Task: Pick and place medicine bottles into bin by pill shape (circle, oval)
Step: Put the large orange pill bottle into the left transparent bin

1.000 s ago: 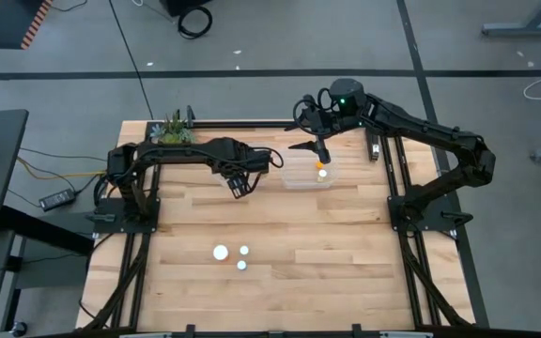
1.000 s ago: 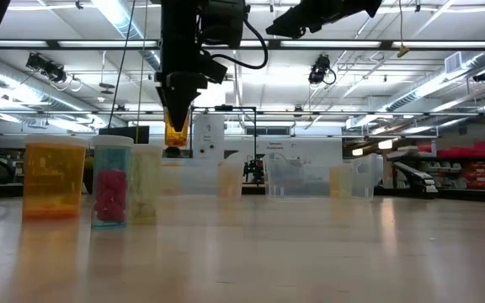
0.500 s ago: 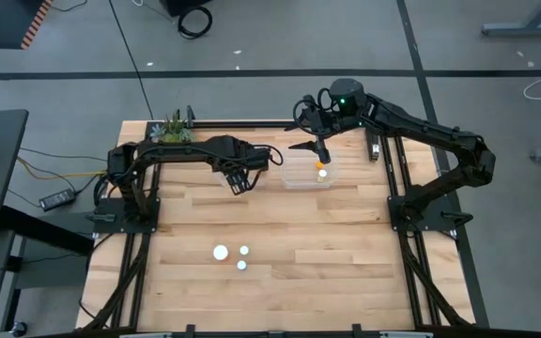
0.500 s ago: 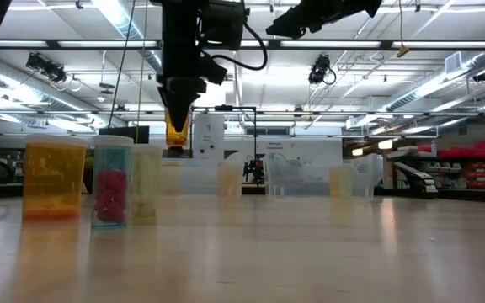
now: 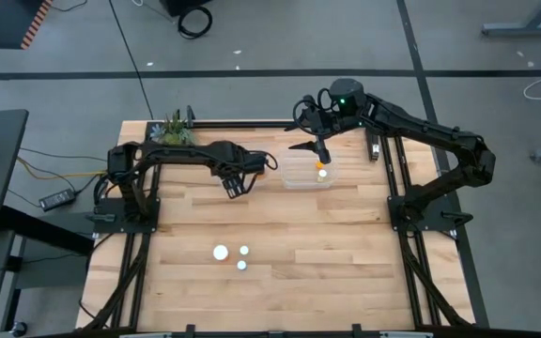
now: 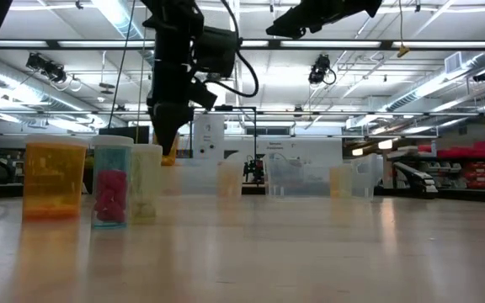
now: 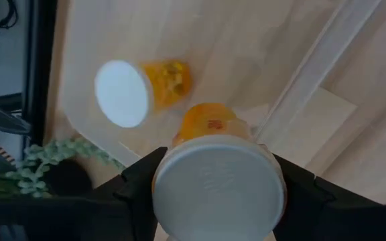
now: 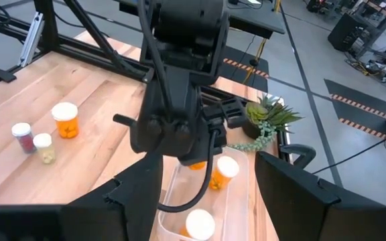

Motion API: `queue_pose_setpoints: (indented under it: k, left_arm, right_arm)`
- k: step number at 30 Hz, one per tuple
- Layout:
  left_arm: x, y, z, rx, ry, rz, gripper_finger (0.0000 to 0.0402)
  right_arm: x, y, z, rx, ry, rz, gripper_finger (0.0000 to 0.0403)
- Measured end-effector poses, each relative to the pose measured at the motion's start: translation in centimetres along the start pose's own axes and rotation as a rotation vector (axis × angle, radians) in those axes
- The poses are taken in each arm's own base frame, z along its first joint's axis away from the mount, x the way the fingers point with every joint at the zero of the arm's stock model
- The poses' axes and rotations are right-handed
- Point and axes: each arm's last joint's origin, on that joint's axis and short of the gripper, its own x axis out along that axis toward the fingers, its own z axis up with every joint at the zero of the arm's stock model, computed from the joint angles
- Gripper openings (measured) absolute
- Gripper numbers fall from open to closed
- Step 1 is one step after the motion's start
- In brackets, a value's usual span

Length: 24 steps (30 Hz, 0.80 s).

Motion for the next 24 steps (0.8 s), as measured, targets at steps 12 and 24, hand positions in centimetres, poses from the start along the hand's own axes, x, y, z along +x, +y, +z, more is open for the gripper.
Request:
queue_pose_setpoints:
  k: [12,24]
  left_arm:
    - [1.7,-0.4,0.5,-0.051,-0.075,-0.088,0.0230]
    - [4.8,1.0,-0.2,-0.109,-0.024,-0.144,0.0237]
  right_arm:
    - [0.0,0.0,0.0,0.001,0.000,0.000,0.0244]
    - [0.0,0.0,0.0,0.002,0.000,0.000,0.0244]
